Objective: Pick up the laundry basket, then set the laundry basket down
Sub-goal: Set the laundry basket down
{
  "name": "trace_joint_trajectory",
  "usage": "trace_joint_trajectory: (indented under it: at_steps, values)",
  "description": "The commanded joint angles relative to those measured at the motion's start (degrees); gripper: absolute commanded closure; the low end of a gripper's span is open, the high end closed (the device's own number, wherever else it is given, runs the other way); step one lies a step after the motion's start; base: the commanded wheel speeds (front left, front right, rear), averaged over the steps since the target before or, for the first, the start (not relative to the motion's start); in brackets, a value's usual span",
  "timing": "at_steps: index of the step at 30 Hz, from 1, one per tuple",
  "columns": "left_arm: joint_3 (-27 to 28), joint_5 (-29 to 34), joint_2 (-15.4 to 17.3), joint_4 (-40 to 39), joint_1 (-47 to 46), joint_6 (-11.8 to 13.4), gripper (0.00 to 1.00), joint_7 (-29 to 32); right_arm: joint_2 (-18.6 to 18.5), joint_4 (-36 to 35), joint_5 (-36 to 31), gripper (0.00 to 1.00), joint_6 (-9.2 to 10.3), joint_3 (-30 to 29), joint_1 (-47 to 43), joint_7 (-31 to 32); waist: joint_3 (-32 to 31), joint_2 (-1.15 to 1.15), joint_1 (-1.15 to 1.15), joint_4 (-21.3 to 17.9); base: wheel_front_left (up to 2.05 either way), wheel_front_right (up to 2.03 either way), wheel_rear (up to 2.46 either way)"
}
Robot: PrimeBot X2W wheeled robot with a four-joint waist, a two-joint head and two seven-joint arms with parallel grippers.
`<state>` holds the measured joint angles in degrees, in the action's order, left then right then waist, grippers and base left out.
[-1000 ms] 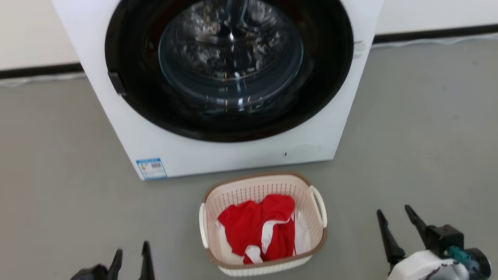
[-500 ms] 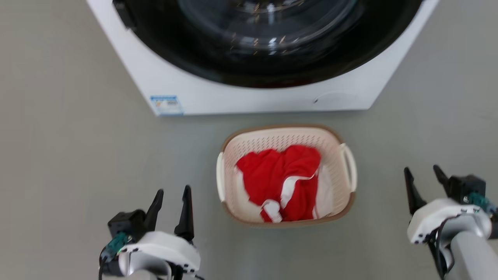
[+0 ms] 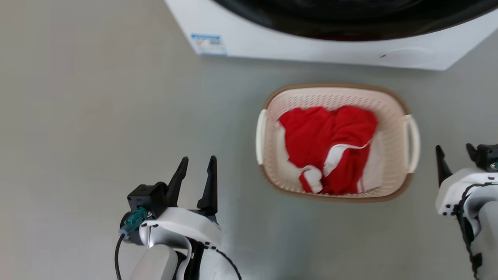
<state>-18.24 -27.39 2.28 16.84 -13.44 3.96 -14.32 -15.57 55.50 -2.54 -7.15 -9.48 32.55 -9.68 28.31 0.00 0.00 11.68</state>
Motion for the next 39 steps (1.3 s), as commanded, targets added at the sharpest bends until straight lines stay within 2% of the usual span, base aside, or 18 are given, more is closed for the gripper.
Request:
trace_joint_trajectory:
  at_steps: [1, 7, 15, 37, 39]
  values:
    - [1.33, -0.13, 0.65, -1.85, -1.03, 0.05, 0.00, -0.65, -0.68, 0.01, -0.42, 0.00, -0.34, 0.61, 0.49, -1.11, 3.00, 0.00, 0.00, 2.80, 0.00, 0.00, 0.00]
    - [-0.79, -1.52, 0.62, -5.56, -1.22, 1.30, 0.00, -0.66, -2.91, 3.56, -1.87, 0.00, -0.34, -1.36, 3.09, -1.88, 7.43, 0.00, 0.00, 5.89, 0.00, 0.00, 0.00]
    - [-2.05, -2.49, 0.61, -8.43, -0.46, 2.61, 0.00, -0.67, -4.52, 6.98, -3.65, 0.00, -0.34, -2.91, 6.07, -2.37, 11.54, 0.00, 0.00, 7.60, 0.00, 0.00, 0.00]
    - [-3.40, -3.25, 0.60, -11.05, -1.76, 3.60, 0.00, -0.67, -4.39, 13.85, -4.68, 0.00, -0.34, -3.14, 11.14, -1.48, 15.60, 0.00, 0.00, 7.58, 0.00, 0.00, 0.00]
    - [-3.57, -3.32, 0.60, -11.17, -1.84, 3.66, 0.00, -0.67, -4.00, 14.36, -4.52, 0.60, -0.34, -3.00, 11.38, -1.21, 15.67, 0.00, 0.00, 7.61, 0.00, 0.00, 0.00]
